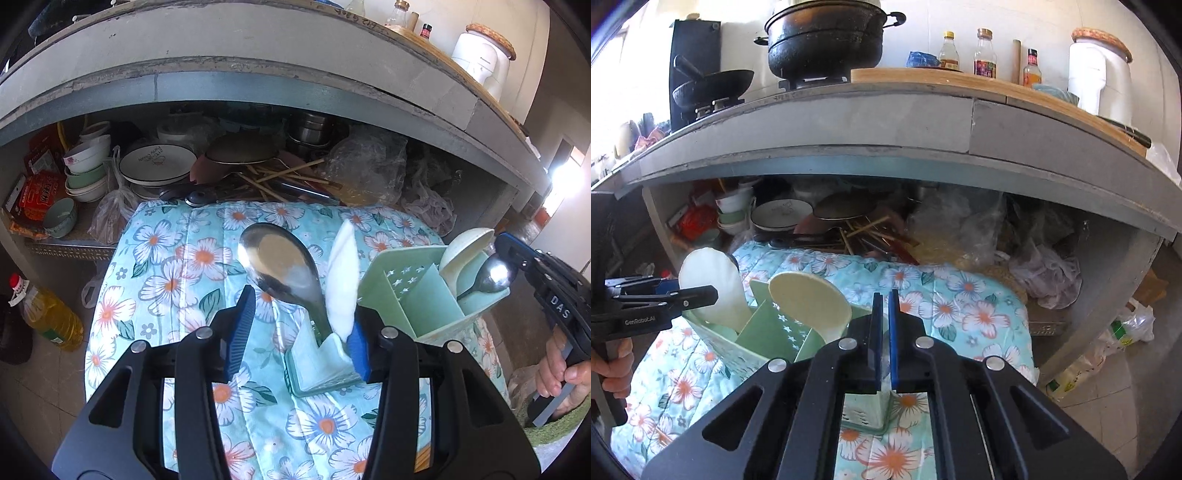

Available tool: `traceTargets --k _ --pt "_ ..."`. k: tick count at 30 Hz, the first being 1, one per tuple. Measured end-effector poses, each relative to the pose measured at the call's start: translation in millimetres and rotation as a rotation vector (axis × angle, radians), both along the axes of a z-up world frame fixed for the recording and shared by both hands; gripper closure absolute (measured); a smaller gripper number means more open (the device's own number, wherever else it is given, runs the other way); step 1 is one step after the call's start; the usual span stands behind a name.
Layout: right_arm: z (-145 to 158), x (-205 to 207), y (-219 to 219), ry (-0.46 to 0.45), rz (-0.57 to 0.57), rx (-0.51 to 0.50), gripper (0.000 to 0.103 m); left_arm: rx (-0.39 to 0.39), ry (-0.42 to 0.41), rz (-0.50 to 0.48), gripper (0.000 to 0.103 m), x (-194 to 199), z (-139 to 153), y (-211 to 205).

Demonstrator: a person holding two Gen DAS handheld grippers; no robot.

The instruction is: Organize utensils

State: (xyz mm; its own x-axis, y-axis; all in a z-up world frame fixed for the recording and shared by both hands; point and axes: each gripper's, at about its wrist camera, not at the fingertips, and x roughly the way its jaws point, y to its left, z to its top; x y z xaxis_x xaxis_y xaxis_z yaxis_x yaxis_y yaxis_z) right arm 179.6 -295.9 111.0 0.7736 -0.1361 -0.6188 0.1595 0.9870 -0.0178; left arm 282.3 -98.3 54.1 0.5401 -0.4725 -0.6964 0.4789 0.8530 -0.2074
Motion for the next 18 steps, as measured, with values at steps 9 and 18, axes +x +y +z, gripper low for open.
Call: traceTargets --k 9,18 --pt "23 -6 24 -0.058 0.194 -0.035 0.053 -0.012 0.015 0.011 0.059 4 -2 4" --pt "5 61 55 0.137 0.309 -0.198 0.052 -0.007 0.017 0.017 0.059 4 -3 2"
